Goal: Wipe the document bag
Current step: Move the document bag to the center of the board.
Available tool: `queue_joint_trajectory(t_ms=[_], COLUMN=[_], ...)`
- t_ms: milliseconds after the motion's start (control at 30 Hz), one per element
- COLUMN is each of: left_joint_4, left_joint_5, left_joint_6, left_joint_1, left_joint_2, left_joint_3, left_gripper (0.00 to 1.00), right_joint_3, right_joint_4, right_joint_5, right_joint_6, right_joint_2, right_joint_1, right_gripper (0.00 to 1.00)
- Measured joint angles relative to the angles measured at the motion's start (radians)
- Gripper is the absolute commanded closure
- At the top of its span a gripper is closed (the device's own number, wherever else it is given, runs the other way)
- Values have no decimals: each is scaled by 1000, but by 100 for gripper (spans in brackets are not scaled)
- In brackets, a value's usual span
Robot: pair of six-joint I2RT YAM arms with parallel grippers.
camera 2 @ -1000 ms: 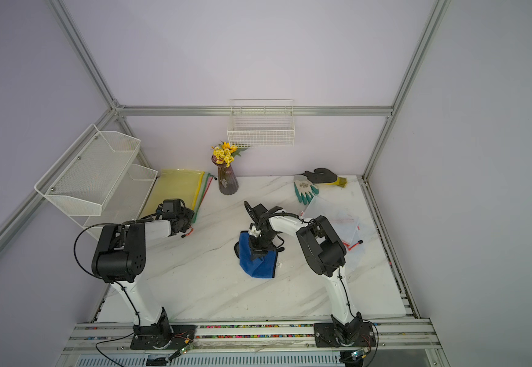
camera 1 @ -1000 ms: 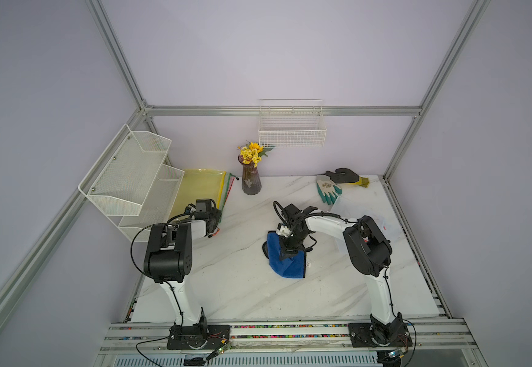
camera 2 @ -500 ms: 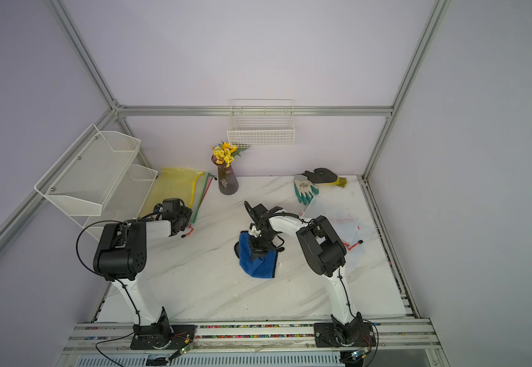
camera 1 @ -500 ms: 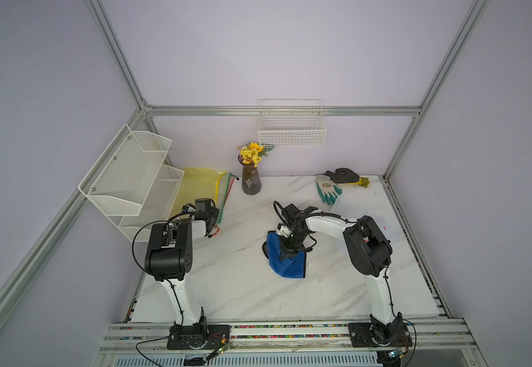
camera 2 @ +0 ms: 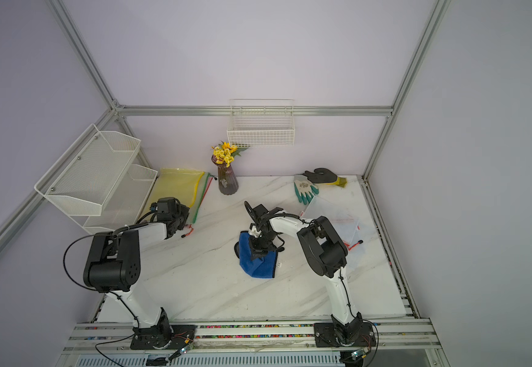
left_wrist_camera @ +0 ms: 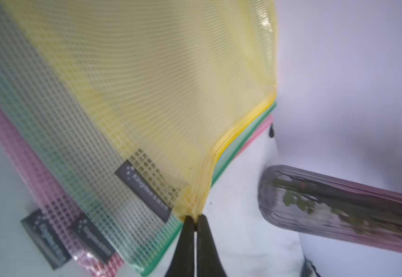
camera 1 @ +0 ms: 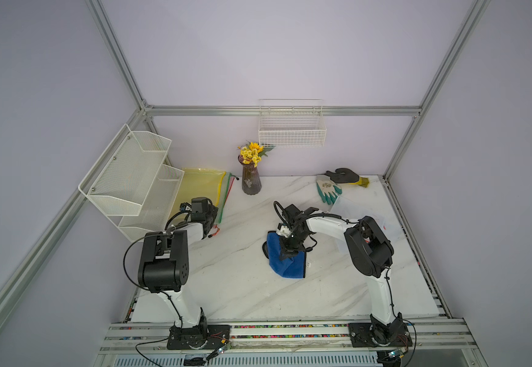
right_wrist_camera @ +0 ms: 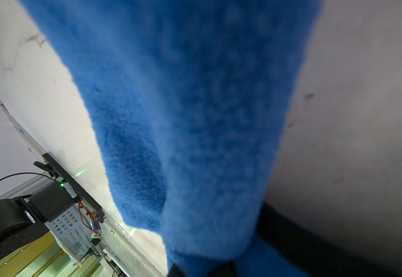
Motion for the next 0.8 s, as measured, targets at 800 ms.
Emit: queue_joint_trajectory(t_ms=[800], left_joint_4=[-700], left_joint_5=[260], left_joint_6=[34], left_joint_1=[-562], left_joint_2=[-896], left_joint_3=[-442], left_gripper=[100], right_joint_3=[203], right_joint_4=[-134], right_joint_5=[256], right_joint_6=[14], right_joint_2=[-240], right_joint_1=[-88], right_gripper=[100])
